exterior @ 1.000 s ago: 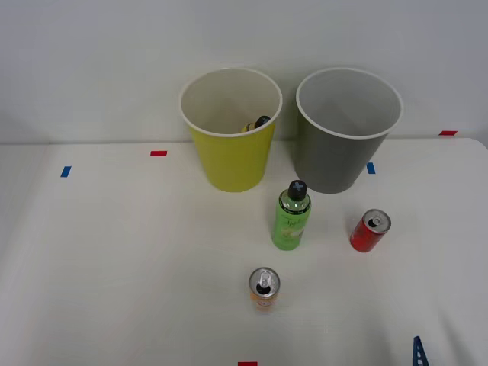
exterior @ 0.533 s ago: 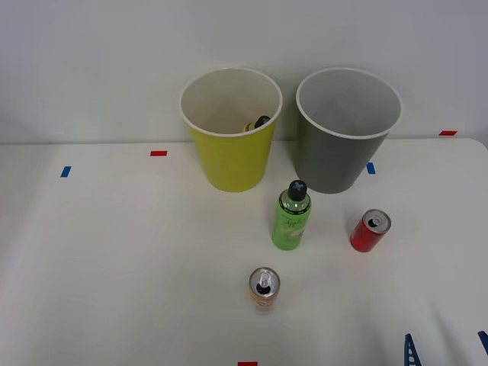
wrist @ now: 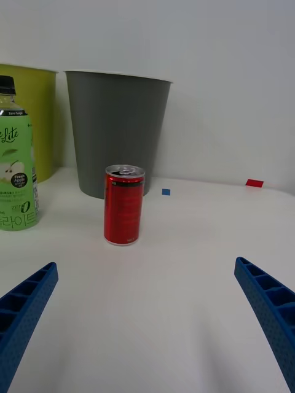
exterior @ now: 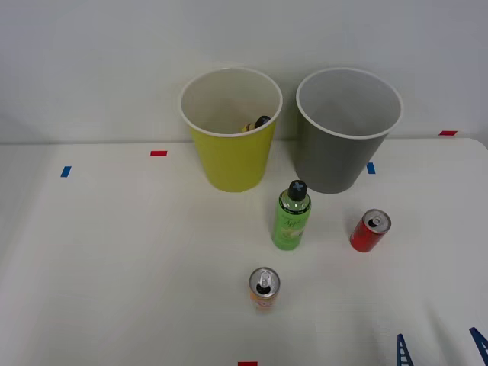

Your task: Put cans in the gray bin, plastic bottles in the light green bin

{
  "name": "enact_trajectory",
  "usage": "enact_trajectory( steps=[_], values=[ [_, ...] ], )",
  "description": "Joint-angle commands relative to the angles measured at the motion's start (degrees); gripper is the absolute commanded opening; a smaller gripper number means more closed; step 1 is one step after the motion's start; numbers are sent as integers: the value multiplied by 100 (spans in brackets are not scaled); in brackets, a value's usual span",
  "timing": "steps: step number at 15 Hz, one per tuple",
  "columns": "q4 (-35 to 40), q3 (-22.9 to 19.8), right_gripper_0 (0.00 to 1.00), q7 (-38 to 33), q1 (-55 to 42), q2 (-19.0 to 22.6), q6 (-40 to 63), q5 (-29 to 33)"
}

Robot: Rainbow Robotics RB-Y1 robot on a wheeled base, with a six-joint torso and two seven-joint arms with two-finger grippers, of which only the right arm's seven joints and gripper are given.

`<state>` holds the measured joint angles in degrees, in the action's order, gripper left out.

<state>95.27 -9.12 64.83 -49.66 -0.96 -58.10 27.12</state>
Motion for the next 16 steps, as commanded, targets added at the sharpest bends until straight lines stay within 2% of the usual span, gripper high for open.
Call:
enact_trajectory(
  steps=[1, 16],
  values=[
    [0, -28, 100, 39, 0, -1, -17, 4],
    [0, -28, 100, 39, 0, -1, -17, 4]
  ],
)
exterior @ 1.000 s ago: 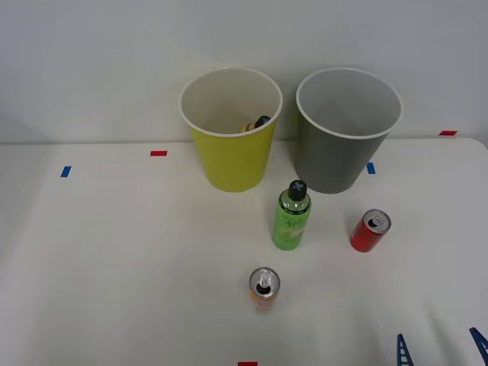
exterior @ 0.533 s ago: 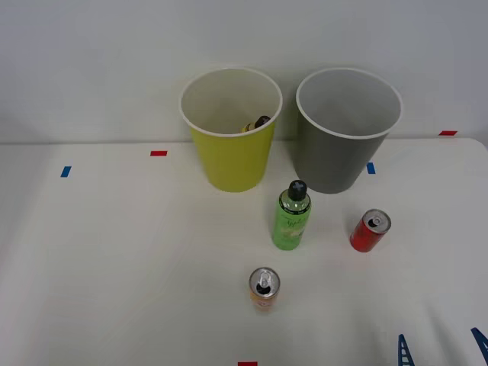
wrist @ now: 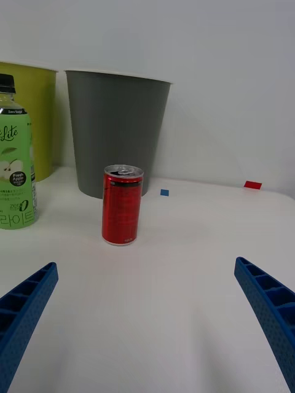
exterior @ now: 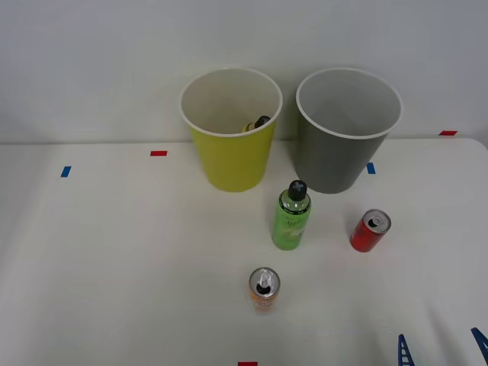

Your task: Put cans in the gray bin, plastic bottles in the light green bin

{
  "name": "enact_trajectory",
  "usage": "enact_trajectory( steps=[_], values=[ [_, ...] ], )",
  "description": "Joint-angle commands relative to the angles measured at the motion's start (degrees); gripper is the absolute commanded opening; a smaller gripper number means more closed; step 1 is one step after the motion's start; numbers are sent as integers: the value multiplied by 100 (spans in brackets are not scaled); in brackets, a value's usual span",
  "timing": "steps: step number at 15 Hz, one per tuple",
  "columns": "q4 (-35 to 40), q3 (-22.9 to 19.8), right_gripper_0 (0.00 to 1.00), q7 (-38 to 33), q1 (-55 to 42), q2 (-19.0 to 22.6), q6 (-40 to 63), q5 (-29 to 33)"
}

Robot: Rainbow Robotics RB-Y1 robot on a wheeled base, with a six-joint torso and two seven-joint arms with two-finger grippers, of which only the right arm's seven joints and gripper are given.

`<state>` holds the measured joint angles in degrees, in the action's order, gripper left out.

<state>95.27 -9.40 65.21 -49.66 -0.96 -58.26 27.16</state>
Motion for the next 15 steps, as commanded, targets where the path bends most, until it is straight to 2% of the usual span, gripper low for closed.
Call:
enact_trajectory(
  steps=[1, 15],
  values=[
    [0, 0, 100, 0, 0, 0, -1, 0],
    [0, 0, 100, 0, 0, 0, -1, 0]
  ],
)
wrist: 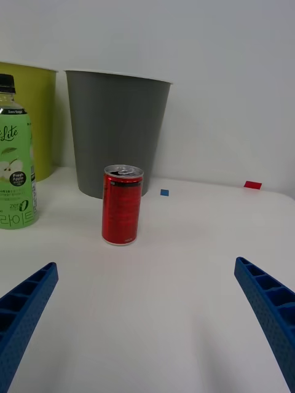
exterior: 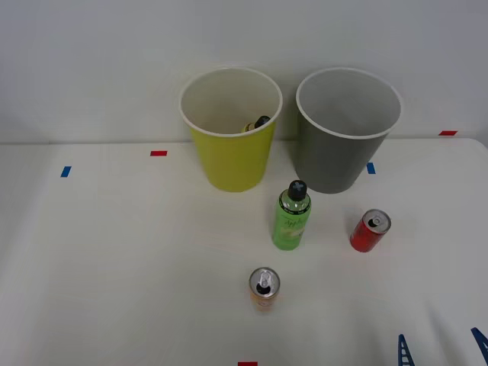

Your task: Put cans in the gray bin, plastic bottles in the light green bin

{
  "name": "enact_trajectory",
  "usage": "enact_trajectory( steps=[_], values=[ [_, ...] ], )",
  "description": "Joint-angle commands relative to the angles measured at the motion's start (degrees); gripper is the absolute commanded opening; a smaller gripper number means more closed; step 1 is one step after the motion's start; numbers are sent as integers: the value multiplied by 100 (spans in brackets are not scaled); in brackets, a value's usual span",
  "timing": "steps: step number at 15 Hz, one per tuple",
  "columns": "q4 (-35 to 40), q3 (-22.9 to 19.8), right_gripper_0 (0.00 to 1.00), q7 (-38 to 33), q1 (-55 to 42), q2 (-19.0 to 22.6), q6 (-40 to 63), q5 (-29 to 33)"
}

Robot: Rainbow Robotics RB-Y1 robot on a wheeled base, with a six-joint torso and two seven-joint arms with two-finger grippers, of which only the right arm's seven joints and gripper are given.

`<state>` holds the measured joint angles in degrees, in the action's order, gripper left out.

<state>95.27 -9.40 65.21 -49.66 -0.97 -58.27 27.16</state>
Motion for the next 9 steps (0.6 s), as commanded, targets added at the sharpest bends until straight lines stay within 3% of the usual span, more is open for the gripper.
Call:
enact_trajectory(
  steps=[1, 9],
  values=[
    [0, 0, 100, 0, 0, 0, 0, 0],
    [0, 0, 100, 0, 0, 0, 0, 0]
  ],
)
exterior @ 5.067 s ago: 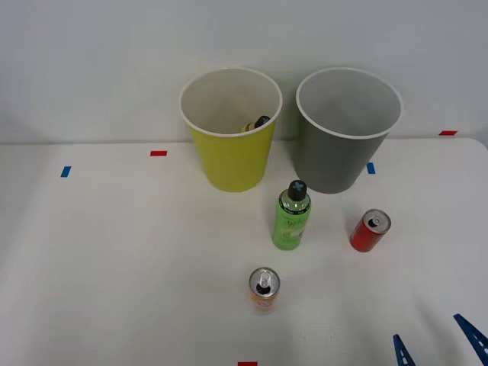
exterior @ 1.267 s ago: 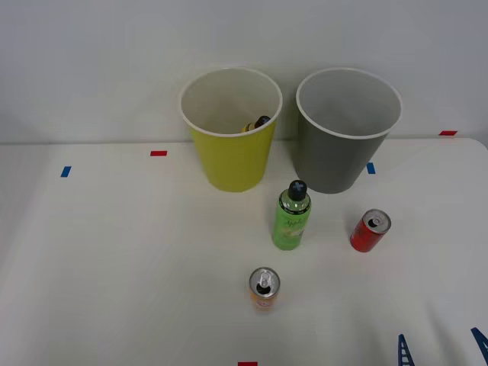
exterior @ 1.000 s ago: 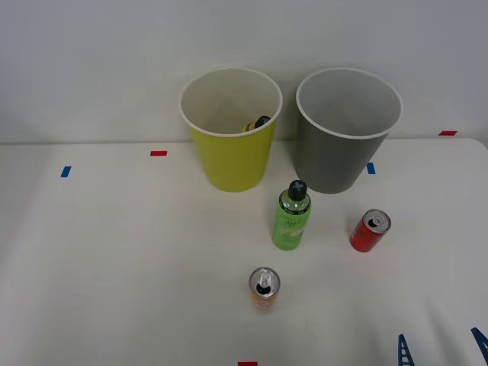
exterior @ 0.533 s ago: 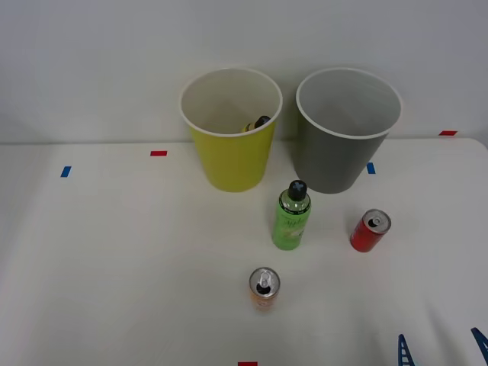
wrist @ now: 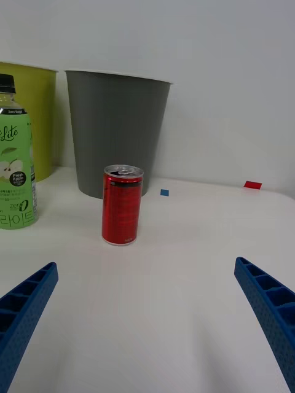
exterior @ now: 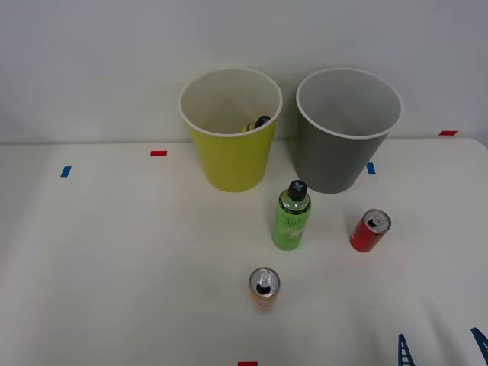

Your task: Put cans in the gray bin, plastic bottles in the light green bin

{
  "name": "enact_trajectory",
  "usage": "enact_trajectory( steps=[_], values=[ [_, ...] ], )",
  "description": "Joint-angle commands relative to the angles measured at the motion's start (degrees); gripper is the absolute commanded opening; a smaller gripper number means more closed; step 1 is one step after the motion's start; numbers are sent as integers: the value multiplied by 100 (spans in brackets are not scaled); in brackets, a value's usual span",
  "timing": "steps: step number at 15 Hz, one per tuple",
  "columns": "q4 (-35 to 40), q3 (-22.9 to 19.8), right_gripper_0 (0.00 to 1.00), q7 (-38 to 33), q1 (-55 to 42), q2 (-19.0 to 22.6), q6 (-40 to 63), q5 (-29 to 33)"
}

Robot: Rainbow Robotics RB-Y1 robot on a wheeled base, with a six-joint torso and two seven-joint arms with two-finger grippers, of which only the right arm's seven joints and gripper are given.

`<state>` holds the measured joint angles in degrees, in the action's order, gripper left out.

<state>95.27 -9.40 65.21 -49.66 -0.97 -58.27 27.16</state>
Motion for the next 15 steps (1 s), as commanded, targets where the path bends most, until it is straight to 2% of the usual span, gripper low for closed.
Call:
enact_trajectory(
  steps=[1, 15],
  values=[
    [0, 0, 100, 0, 0, 0, 0, 0],
    [0, 0, 100, 0, 0, 0, 0, 0]
  ],
)
